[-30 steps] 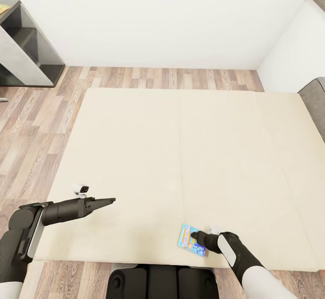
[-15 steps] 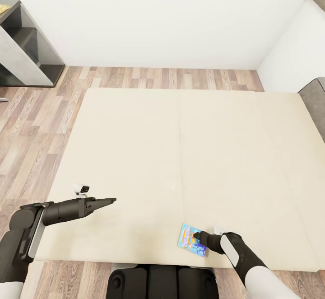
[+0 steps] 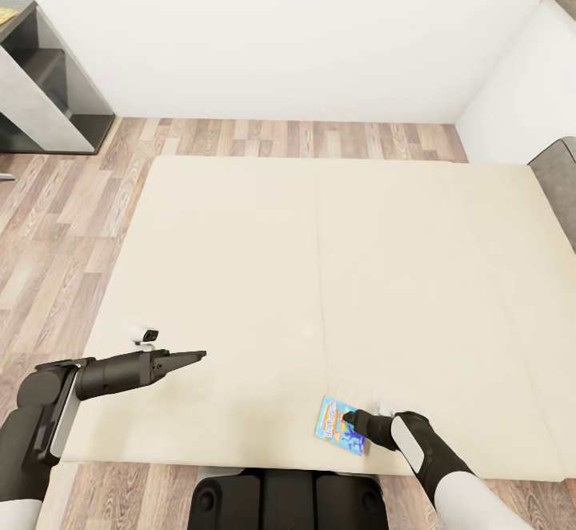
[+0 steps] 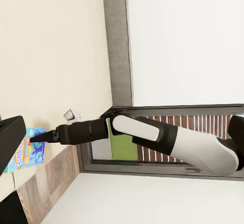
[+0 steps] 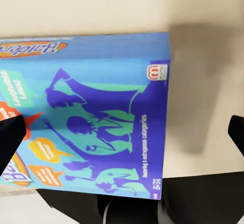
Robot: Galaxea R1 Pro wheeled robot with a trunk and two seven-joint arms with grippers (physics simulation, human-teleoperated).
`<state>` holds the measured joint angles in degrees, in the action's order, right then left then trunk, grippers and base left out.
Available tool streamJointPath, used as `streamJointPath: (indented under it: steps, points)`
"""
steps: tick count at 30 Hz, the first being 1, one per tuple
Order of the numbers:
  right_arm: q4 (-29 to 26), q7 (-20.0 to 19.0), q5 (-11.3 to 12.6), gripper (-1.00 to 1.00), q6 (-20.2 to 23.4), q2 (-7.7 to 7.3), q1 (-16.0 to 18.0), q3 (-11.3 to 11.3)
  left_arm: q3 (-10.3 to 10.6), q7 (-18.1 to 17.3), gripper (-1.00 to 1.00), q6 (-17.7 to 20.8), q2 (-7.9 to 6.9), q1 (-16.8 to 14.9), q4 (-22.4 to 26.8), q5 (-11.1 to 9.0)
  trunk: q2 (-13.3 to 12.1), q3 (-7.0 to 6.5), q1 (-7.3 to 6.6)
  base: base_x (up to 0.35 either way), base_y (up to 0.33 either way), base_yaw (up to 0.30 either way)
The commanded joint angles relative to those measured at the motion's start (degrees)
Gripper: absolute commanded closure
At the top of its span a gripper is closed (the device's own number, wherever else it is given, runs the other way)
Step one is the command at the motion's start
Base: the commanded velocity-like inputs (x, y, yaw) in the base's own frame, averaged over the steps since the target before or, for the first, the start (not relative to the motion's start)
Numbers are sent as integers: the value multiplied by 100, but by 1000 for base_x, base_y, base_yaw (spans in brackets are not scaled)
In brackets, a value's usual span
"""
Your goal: Put all the toys in the child's room - the three board games (two on the bed and one on the table), the two jigsaw puzzles on the table, and the tennis ball on the table - inside the toy box on the table in the child's room.
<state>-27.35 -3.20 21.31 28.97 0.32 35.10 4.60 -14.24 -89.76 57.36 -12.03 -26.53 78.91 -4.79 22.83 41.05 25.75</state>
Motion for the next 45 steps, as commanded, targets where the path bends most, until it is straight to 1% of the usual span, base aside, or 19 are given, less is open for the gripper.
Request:
streamJointPath:
  steps: [1, 8, 15, 22, 45]
  points:
    - [-7, -17, 5, -100, 35, 3, 0, 33, 0, -24, -100, 60, -2, -2, 1, 5, 9, 6, 3, 0, 0, 0]
    - [-7, -47, 20, -100, 41, -3, 0, 33, 1, -24, -100, 58, -2, -2, 1, 5, 9, 6, 3, 0, 0, 0]
    - [-7, -73, 32, -100, 40, -60, -1, 33, 1, -24, -100, 56, 0, -2, 1, 5, 9, 6, 3, 0, 0, 0]
    - [-7, -82, 32, -100, 31, -78, 0, 33, 1, -24, -100, 56, 6, -2, 1, 5, 9, 6, 3, 0, 0, 0]
    - [-7, -114, -24, -100, 30, -45, 0, -28, 8, -24, -100, 50, 7, -2, 1, 5, 9, 6, 3, 0, 0, 0]
